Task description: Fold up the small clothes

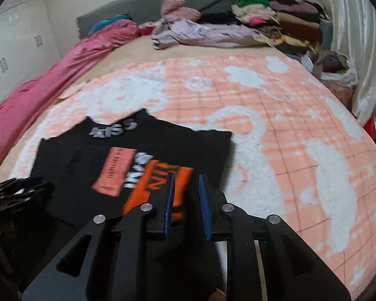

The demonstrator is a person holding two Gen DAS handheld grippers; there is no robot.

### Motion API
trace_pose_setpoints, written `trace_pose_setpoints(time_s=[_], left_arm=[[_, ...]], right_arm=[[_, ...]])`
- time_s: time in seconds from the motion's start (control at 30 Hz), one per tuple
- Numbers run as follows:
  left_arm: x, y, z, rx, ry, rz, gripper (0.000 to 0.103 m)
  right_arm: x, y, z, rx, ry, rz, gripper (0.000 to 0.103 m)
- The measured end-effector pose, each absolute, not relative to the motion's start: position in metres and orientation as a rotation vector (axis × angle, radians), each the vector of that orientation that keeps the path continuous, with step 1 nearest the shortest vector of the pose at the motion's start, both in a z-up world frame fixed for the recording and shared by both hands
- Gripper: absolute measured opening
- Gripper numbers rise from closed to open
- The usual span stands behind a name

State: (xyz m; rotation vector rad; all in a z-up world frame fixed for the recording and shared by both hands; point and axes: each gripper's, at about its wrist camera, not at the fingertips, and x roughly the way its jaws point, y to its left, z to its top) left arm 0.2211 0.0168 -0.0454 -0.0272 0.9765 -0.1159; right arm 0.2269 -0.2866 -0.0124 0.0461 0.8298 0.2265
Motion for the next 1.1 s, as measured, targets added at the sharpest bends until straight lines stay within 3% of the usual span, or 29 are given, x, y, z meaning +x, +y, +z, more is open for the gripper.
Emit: trace_pose_setpoints(time_s=[0.23, 0.3, 0.43, 0.83, 1.0, 1.1], left_arm=[[0.220, 0.018, -0.046, -0.036, 0.972, -0.117, 0.050], [0.219, 0.020, -0.046, -0.041, 0.972, -0.120, 0.050], [0.217, 0.022, -0.046, -0.046, 0.969, -0.128, 0.050], [0.212, 0.021, -0.042, -0.036, 0.964, -0.124, 0.051], [0.207, 0.018, -0.040, -0.019, 0.955, -0.116, 0.051], [0.205, 0.019, -0.040, -0.021, 0.952, -0.116, 0.051]], right_arm=[[0.222, -0.241, -0.021, -0.088, 0.859, 0.279, 0.021], [0.225, -0.242, -0.035, -0.119, 0.922, 0.241, 0.011], [0.220, -0.260, -0.046, -0.077, 0.975, 0.213, 0.010], [0.205, -0.270, -0.036, -0.004, 0.913, 0.239, 0.020], [0.191, -0.266, -0.023, 0.019, 0.868, 0.282, 0.036], [0.188, -0.263, -0.023, 0.015, 0.871, 0.282, 0.040]])
